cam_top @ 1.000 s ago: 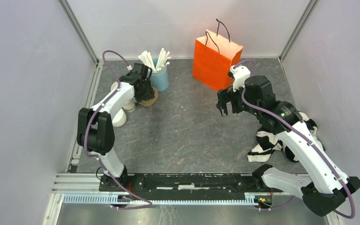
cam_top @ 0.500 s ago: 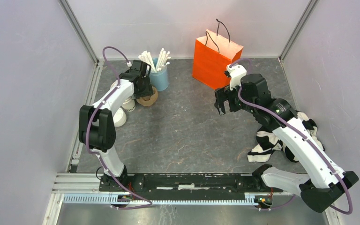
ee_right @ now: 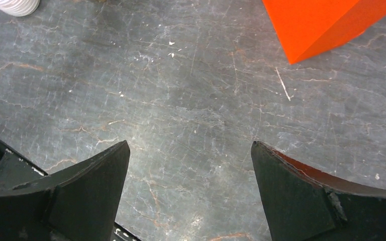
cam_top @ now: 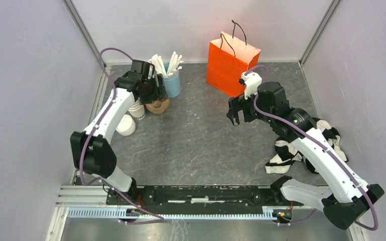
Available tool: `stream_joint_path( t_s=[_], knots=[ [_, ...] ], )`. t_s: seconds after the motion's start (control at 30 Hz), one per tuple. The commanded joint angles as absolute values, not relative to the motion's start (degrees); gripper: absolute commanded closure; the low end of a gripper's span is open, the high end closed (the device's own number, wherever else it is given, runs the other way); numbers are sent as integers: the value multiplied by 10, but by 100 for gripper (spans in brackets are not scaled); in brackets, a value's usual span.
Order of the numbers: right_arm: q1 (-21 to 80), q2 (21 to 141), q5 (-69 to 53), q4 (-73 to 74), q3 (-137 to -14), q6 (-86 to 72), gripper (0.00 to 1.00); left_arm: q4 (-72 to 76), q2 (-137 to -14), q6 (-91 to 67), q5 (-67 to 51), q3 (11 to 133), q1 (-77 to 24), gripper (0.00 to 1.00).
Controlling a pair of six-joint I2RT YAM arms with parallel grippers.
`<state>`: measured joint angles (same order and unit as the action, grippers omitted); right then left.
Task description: Pack the takeout coffee
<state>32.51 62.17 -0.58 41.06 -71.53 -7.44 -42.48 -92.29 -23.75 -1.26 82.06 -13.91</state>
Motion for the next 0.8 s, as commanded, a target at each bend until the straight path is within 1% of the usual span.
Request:
stream_joint_path(
  t_s=[0.0,0.1,0.2,0.37,0.5,0.6,0.77],
  knots=[
    [324,601,-42,373,-702,-79,2,-509,-842,-234,-43,877,-140,17],
    [324,601,-50,371,-704,-77,2,-573,-824,-227,25,920,-134,14],
    [324,597,-55,369,-703,-72,2,-601,-822,-229,89,945,-109,8],
    [325,598,-53,378,-710,-57,2,-621,-859,-250,131,987,-44,6],
    [324,597,-50,380,-715,-53,2,-617,-897,-252,158,999,-7,8],
    [324,597,-46,381,-714,-50,2,-609,-923,-242,156,995,21,12],
    [324,599,-27,381,-716,-40,2,-583,-953,-220,174,971,37,18]
  ],
)
